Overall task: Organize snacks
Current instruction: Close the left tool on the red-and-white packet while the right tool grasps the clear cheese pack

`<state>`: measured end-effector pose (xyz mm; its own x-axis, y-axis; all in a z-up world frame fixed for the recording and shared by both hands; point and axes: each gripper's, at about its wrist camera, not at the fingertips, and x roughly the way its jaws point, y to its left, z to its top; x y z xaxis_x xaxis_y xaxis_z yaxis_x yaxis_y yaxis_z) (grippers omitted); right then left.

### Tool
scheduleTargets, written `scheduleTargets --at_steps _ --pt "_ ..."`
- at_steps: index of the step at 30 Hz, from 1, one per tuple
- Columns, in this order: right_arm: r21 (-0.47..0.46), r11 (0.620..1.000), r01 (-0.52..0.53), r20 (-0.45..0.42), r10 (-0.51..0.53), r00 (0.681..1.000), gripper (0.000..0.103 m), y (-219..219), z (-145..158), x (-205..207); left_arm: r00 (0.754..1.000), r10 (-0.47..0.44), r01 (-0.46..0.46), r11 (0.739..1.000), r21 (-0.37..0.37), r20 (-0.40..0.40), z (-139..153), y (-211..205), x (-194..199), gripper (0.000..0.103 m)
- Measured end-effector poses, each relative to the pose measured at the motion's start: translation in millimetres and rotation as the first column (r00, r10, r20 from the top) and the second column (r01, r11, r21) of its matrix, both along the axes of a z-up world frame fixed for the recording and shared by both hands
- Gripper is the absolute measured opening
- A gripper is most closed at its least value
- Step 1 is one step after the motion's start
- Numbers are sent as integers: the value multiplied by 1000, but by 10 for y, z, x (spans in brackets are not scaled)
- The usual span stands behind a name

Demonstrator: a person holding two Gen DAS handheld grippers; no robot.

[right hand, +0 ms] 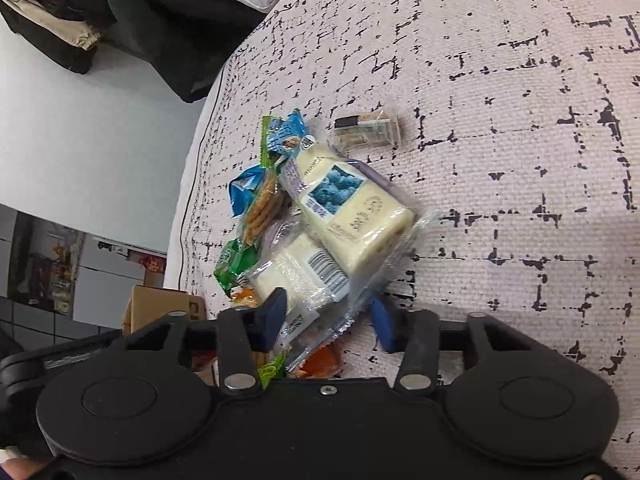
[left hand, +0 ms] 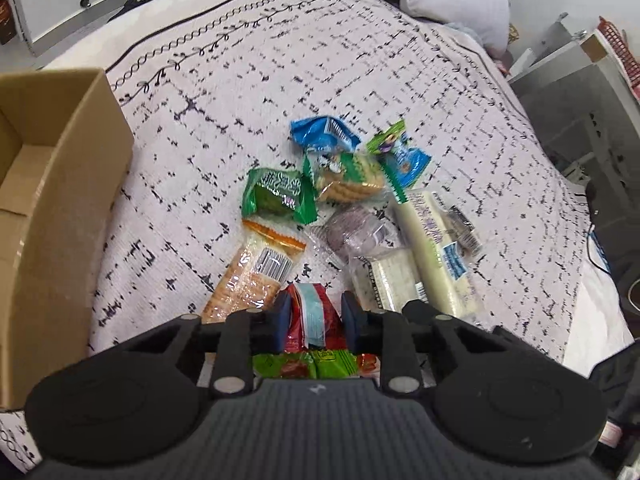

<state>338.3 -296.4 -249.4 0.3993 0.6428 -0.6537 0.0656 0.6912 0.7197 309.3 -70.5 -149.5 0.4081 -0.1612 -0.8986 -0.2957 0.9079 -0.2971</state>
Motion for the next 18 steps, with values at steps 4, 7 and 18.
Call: scheduleTargets --at_steps 4,7,18 --pt "-5 1000 -2 4 2 1000 27 -10 -4 -23 999 -41 41 999 7 29 140 13 -66 26" --pt "-28 1000 2 15 -1 1000 23 -40 41 -87 997 -51 51 999 14 53 230 51 -141 26" --pt "-91 994 57 20 -56 998 15 -256 276 -412 989 -15 16 1000 0 146 373 299 -476 26"
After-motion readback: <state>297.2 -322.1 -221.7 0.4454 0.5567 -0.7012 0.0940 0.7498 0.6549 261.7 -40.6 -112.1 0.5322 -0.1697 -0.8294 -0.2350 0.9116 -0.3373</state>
